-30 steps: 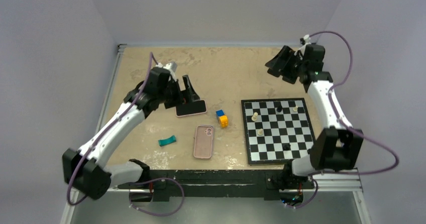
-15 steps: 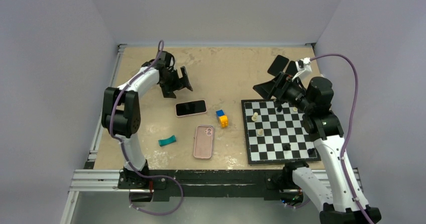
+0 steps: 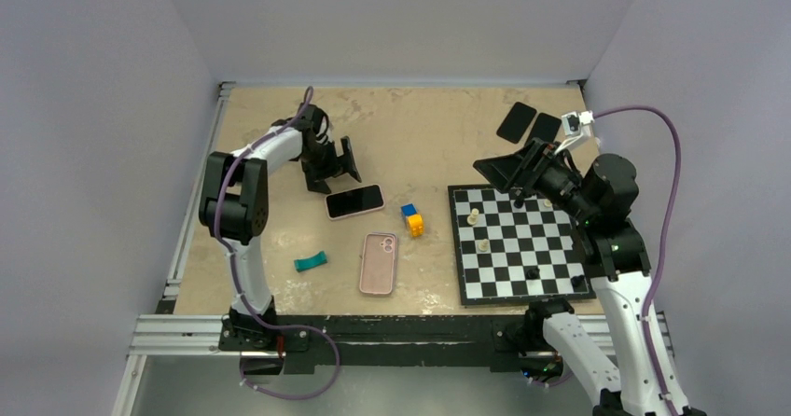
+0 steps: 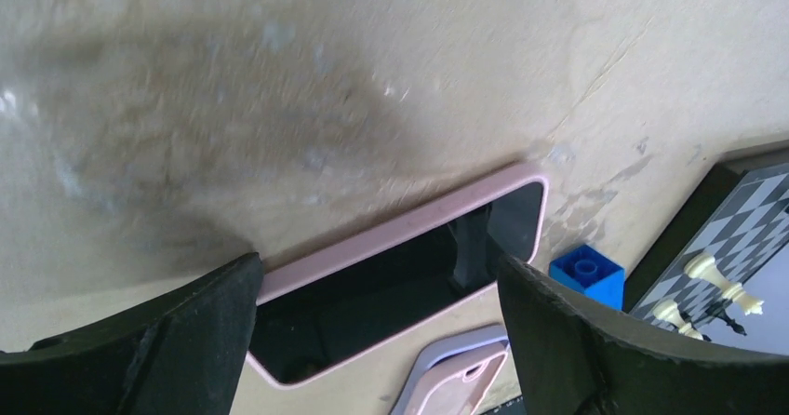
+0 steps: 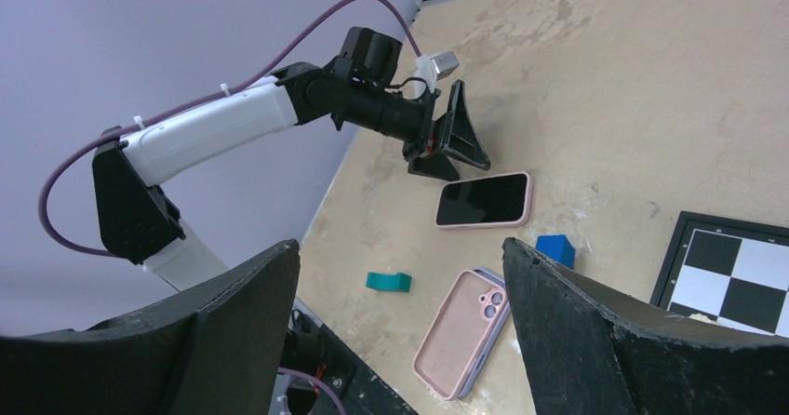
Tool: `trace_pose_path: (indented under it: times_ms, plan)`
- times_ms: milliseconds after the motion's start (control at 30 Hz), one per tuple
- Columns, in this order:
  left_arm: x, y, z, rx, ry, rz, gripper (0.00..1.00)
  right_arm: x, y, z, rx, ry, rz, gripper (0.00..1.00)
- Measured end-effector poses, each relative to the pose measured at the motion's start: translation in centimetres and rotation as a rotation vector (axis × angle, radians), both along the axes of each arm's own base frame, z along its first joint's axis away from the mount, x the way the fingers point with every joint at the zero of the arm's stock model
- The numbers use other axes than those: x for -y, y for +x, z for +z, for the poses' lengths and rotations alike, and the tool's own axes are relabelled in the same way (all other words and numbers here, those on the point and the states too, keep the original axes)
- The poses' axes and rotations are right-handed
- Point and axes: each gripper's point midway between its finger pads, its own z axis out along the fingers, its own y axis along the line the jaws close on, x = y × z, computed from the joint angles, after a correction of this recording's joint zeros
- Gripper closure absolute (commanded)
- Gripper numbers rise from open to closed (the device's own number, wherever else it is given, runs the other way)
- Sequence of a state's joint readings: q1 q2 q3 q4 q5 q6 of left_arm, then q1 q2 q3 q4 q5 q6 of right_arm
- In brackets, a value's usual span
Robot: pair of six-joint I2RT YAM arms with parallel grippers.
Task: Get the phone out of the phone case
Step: Move the phone to the center of the board, then pick up the phone at the center of the board.
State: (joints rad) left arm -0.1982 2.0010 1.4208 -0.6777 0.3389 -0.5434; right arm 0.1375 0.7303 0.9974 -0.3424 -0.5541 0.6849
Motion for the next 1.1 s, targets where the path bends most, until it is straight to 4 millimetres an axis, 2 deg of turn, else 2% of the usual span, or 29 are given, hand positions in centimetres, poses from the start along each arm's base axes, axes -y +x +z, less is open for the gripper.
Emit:
trace_pose_path:
  times_ms: [300,400,533,767,900,1100]
  plan:
    - [-0.1,-6.1,0.0,-0.034,0.005,0.008,0.0,-0.3,0.0,0.1,-0.002,0.019,0.014,0.16]
    - [0.3,-7.1,0.1,-0.017,0.064,-0.024,0.0,-0.3,0.2,-0.4,-0.009,0.02,0.016,0.16]
    - [1.0,-7.7,-0.1,0.008,0.168,-0.088,0.0,-0.4,0.4,-1.1,-0.025,0.024,0.016,0.16]
    - [1.1,-6.5,-0.5,0.049,0.33,-0.192,0.0,-0.4,0.3,-1.2,-0.024,0.024,0.015,0.16]
    - [1.0,-6.6,-1.2,0.039,0.355,-0.242,0.0,-0.3,0.2,-1.1,-0.016,0.025,0.015,0.16]
    - [2.1,-6.8,-1.0,0.049,0.314,-0.311,0.0,-0.3,0.1,-1.0,-0.013,0.025,0.015,0.16]
